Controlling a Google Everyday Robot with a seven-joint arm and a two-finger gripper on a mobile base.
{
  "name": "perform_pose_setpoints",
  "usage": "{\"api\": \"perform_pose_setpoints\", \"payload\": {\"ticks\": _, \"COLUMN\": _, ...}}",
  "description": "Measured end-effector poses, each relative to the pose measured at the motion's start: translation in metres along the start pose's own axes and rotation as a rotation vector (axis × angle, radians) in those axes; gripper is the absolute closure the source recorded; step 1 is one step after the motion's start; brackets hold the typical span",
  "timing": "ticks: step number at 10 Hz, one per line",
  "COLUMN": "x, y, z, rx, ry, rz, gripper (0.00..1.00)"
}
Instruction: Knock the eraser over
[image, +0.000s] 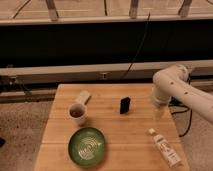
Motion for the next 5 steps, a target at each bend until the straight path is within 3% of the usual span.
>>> {"api": "perform_pose_setpoints", "payload": {"ticks": 5, "x": 0.0002, "y": -0.0076, "z": 0.0106, "rx": -0.010, "ry": -0.005, "rz": -0.018, "gripper": 0.20}}
